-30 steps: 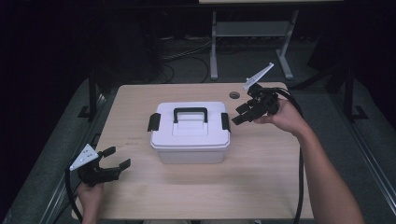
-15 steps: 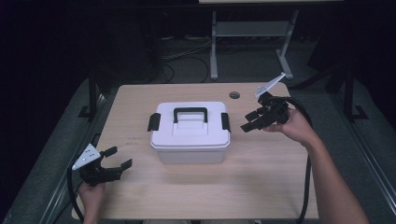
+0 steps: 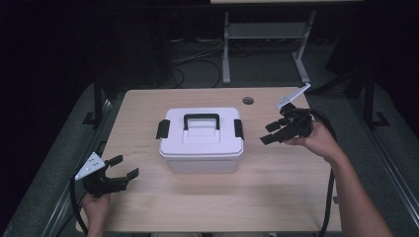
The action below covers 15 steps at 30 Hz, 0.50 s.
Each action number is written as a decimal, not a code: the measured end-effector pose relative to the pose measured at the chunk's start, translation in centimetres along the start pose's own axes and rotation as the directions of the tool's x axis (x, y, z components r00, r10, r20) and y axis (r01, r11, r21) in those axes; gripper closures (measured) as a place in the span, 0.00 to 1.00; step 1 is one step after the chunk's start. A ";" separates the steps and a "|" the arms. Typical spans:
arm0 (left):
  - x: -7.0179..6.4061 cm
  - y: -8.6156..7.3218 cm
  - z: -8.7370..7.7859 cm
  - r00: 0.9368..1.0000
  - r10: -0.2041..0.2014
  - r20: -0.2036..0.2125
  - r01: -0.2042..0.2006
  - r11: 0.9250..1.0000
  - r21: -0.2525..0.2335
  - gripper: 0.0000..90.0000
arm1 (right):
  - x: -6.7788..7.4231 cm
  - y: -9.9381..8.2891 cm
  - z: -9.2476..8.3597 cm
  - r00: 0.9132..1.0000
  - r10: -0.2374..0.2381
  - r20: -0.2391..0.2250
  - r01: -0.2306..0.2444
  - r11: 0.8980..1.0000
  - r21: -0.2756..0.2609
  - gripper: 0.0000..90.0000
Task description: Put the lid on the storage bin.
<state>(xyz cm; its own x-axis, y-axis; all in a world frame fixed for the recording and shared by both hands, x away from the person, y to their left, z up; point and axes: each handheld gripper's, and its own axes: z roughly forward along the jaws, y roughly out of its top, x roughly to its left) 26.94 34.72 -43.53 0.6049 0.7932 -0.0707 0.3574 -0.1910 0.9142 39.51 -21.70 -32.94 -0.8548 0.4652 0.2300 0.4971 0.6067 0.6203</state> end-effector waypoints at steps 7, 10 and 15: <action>0.0 0.0 0.0 1.000 0.002 0.001 -0.002 1.000 0.000 0.16 | -0.2 -1.3 0.5 1.000 0.019 -0.001 -0.019 1.000 0.005 0.38; 0.0 0.0 0.0 1.000 -0.001 0.000 0.001 1.000 0.000 0.16 | -0.3 -1.5 0.7 1.000 0.025 0.004 -0.025 1.000 0.015 0.37; 0.0 0.0 0.0 1.000 0.000 -0.001 0.000 1.000 0.001 0.16 | -0.2 -1.8 0.8 1.000 0.028 0.003 -0.028 1.000 0.004 0.37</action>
<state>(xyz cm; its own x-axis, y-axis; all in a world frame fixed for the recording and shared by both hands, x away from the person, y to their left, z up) 26.91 34.74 -43.55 0.6041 0.7938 -0.0701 0.3582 -0.1920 0.9137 38.88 -22.37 -34.76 -0.8400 0.4841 0.2452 0.5217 0.5959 0.6105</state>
